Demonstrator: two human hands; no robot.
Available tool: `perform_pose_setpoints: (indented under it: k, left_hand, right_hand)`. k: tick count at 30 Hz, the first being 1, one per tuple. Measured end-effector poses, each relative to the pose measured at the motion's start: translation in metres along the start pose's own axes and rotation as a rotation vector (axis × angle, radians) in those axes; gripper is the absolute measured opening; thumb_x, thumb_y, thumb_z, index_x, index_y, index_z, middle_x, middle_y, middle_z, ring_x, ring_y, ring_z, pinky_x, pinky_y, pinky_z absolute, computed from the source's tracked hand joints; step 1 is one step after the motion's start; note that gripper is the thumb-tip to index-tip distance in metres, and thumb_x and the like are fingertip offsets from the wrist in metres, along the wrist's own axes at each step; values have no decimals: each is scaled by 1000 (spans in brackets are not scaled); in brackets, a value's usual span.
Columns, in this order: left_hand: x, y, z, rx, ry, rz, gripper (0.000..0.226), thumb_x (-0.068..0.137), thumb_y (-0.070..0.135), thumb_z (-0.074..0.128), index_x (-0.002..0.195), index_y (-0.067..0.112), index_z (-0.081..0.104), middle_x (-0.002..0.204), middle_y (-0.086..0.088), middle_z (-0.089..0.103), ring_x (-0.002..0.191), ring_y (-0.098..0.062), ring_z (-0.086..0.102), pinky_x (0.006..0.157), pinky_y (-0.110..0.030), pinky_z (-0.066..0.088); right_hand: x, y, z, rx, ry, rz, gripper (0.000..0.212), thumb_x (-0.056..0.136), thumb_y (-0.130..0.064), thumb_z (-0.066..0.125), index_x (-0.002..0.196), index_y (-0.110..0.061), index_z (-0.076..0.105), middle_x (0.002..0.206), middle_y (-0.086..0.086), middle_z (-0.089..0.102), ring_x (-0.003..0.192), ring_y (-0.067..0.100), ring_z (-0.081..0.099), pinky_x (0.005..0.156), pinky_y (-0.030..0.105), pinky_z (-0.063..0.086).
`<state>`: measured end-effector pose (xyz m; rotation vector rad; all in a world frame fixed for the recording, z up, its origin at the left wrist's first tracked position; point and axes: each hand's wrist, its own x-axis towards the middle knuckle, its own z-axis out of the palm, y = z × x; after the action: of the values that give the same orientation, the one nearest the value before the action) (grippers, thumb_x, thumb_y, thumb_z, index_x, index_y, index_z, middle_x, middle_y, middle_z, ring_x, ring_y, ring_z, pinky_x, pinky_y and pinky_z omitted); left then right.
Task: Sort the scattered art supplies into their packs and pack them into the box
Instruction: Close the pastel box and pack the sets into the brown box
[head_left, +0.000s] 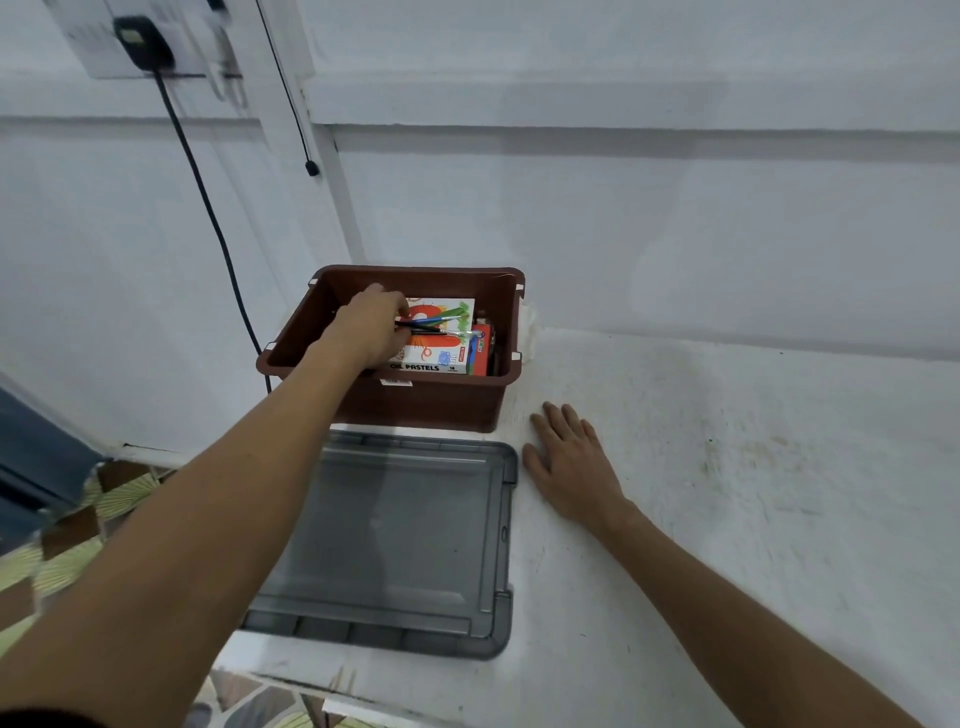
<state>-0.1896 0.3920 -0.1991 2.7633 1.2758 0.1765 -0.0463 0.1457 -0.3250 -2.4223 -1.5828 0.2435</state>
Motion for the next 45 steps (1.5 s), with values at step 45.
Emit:
perform_pose_setpoints:
  k: [45]
  left_hand:
    - [-315,-52,18,-598,163,-785,71,75,37,79,132,6,50,118,-7,58,96,-21,57,82,-30,48]
  right_hand:
    - [-95,-60,-42,789,-146,-267,64,70,-12,80,116,-34,42,99,-11,60,91,8,62,79,17,51]
